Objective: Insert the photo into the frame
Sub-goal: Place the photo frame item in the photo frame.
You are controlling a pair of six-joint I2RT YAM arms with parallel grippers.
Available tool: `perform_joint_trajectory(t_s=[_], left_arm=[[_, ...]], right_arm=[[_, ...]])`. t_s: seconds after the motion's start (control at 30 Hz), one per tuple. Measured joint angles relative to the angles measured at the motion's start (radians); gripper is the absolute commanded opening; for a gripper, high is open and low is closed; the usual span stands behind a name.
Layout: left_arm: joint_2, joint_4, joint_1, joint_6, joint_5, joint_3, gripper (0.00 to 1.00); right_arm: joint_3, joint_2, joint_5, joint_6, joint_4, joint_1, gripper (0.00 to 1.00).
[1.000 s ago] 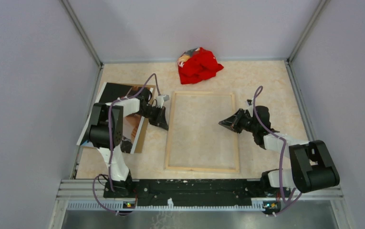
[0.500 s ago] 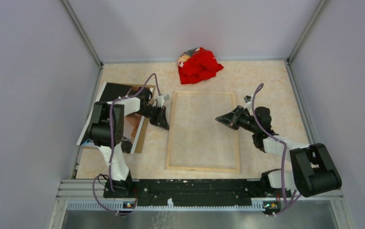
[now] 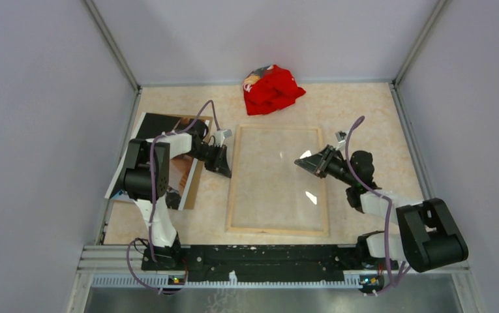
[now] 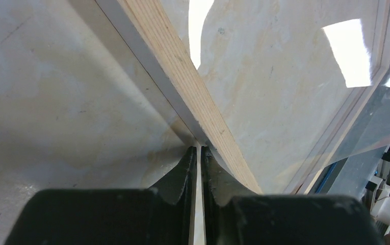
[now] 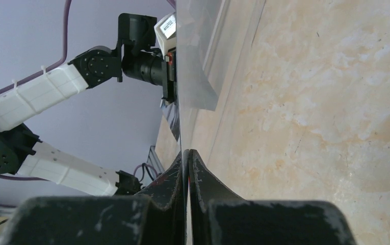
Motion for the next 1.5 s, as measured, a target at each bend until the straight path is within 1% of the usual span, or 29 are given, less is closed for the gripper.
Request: perform_joint_trajectory(t_s=[0.27,0.83,1.0,1.33,1.5], left_arm=[[0.0,0.0,0.0,-0.002,0.0,0.0,0.13],[0.009,-0.007,0.0,-0.002,0.003,0.008,0.13],[0.013,-0.01,0.0,-0.002,0.005,0.011,0.13],[0.013,-0.01,0.001,-0.002,0.006,0.011,0.13],[0.013,-0.01,0.001,-0.001,0.006,0.011,0.12]], right_arm=[[0.0,0.064,0.01,0.006,0.013,0.0,0.0],[0.0,0.085,0.047,-0.026,-0.014,0.0,0.0],[0.0,0.105,0.061,-0.058,-0.039,0.0,0.0],[0.033,0.105,0.102,-0.164,-0.155,0.008,0.0],[0.034,0.107,0.123,-0.195,-0.158,0.026,0.0]])
